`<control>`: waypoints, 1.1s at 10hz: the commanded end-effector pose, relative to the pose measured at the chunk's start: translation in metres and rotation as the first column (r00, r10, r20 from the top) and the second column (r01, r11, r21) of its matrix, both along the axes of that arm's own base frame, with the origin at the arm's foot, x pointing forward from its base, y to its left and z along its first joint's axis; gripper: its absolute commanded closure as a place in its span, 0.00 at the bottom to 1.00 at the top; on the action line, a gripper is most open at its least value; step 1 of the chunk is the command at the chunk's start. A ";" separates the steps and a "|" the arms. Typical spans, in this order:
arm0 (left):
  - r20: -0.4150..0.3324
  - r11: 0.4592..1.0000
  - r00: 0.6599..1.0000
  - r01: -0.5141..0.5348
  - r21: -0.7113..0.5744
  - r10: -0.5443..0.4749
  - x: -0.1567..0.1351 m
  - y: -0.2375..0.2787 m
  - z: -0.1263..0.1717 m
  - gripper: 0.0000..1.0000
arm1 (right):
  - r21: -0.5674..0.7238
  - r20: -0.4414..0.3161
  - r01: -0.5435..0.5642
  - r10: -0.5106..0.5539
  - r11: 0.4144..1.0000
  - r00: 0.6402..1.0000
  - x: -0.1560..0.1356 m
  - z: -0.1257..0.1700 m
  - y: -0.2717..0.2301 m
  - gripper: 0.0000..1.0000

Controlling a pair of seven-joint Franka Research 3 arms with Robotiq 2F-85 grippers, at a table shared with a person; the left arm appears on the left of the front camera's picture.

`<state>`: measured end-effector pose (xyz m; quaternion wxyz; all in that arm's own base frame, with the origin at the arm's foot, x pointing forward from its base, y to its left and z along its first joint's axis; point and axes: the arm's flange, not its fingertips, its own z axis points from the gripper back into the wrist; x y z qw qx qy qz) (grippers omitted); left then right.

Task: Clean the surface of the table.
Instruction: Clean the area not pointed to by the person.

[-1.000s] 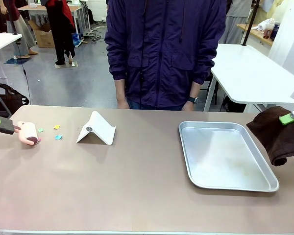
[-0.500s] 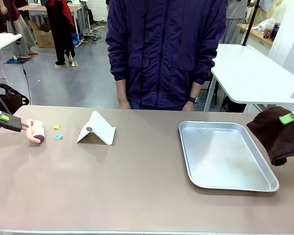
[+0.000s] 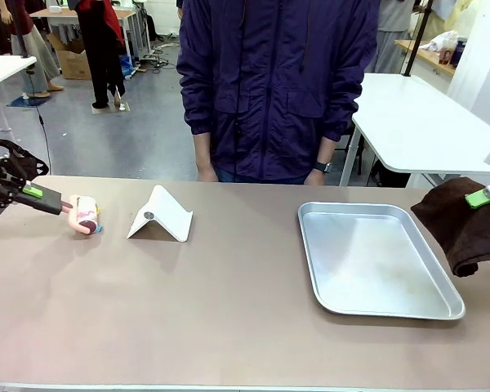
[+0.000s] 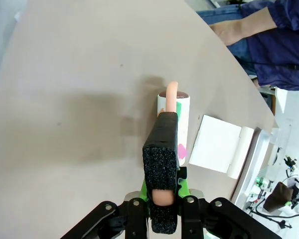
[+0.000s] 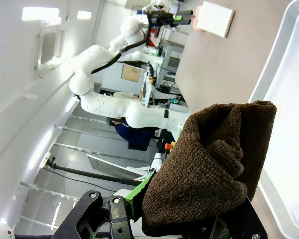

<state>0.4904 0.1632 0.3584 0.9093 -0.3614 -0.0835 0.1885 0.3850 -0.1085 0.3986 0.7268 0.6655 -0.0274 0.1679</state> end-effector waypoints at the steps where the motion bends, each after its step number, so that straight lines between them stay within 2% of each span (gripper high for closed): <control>1: -0.025 0.998 1.000 -0.001 0.058 0.002 0.011 -0.018 -0.020 0.96 | -0.004 -0.003 0.009 -0.009 1.000 1.000 -0.004 0.004 0.003 1.00; 4: -0.008 0.998 0.999 0.036 0.060 -0.036 0.023 -0.045 -0.021 0.96 | -0.004 -0.003 0.009 -0.009 1.000 1.000 -0.004 0.004 0.003 1.00; 7: 0.071 0.998 0.995 0.069 -0.013 -0.068 0.018 -0.056 0.013 0.96 | -0.004 -0.003 0.009 -0.009 1.000 1.000 -0.004 0.004 0.003 1.00; 8: 0.131 0.997 0.989 0.075 -0.022 -0.071 0.006 -0.055 0.034 0.96 | -0.004 -0.003 0.009 -0.009 1.000 1.000 -0.004 0.004 0.003 1.00; 10: 0.264 0.989 0.957 0.141 -0.053 -0.122 -0.040 -0.052 0.088 0.96 | -0.004 -0.003 0.009 -0.009 1.000 1.000 -0.004 0.004 0.003 1.00; 11: 0.280 0.974 0.943 0.212 -0.084 -0.181 -0.064 -0.049 0.105 0.96 | -0.004 -0.003 0.009 -0.009 1.000 1.000 -0.004 0.004 0.003 1.00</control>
